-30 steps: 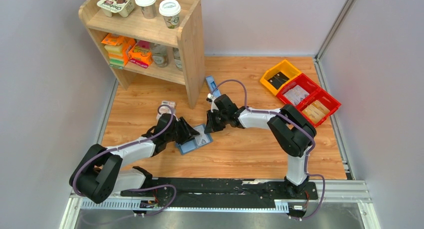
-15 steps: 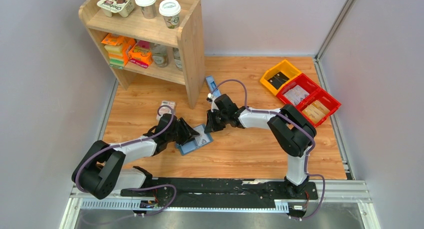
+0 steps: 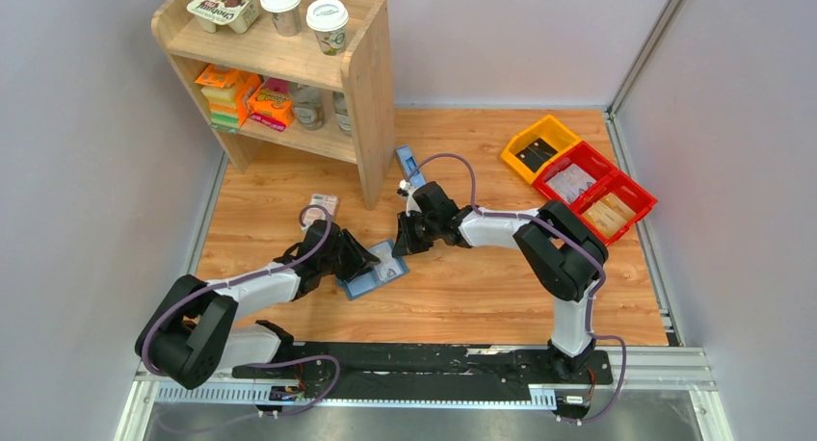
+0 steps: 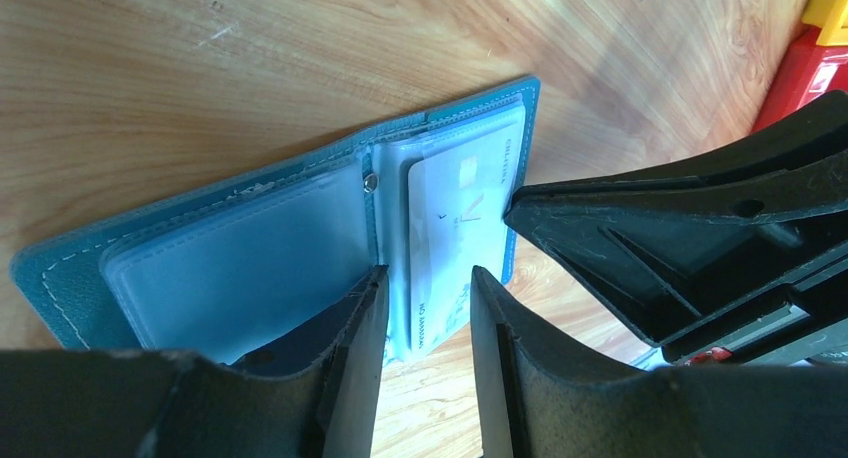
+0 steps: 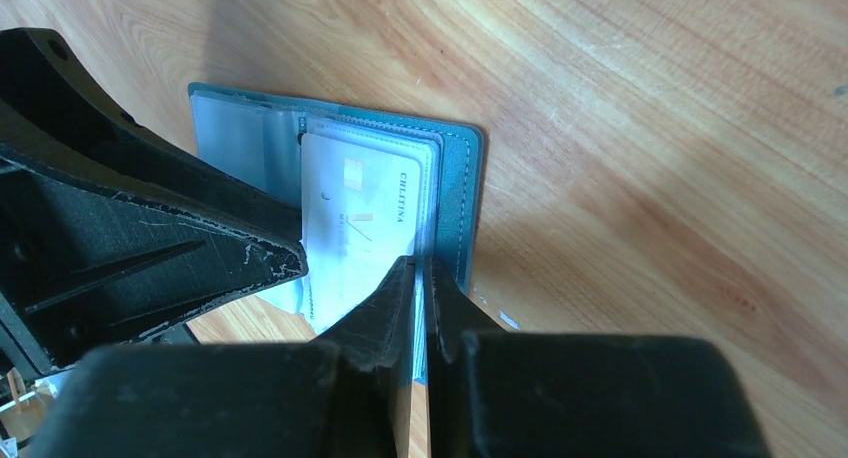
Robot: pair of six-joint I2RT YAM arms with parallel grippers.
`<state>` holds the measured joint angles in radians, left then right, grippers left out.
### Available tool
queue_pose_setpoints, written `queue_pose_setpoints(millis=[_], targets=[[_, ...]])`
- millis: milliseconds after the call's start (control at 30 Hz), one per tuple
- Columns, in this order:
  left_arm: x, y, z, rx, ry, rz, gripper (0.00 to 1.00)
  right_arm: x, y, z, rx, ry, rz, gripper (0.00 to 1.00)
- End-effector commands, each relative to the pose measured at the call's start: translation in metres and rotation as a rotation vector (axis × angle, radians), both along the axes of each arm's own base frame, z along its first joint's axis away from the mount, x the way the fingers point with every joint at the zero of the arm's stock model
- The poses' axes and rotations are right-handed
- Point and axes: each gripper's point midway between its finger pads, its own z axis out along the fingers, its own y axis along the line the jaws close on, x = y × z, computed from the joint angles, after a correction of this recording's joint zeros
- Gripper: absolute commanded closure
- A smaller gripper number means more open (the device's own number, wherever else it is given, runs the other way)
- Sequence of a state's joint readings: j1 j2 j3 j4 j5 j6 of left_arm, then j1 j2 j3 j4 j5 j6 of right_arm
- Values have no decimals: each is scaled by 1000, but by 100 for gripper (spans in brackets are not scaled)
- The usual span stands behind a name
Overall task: Take the credit cards out of the card holder
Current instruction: Remove the credit card from the card holder.
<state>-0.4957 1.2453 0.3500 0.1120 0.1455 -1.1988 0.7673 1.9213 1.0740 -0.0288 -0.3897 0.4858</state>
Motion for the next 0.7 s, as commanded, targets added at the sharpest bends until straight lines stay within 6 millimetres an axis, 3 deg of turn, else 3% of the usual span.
queue_pose_setpoints(millis=[0,167,667], targets=[[-3,3,-10,19,4,-12,57,-28,-37,-60,-200,109,-8,93],[6,-10,3,-58,-69,-40,60,-29,-37,-61,-194,113,-5,93],[20,-21,53,-236,-276,-8,64,-32,-33,-63,-173,136,-1,93]])
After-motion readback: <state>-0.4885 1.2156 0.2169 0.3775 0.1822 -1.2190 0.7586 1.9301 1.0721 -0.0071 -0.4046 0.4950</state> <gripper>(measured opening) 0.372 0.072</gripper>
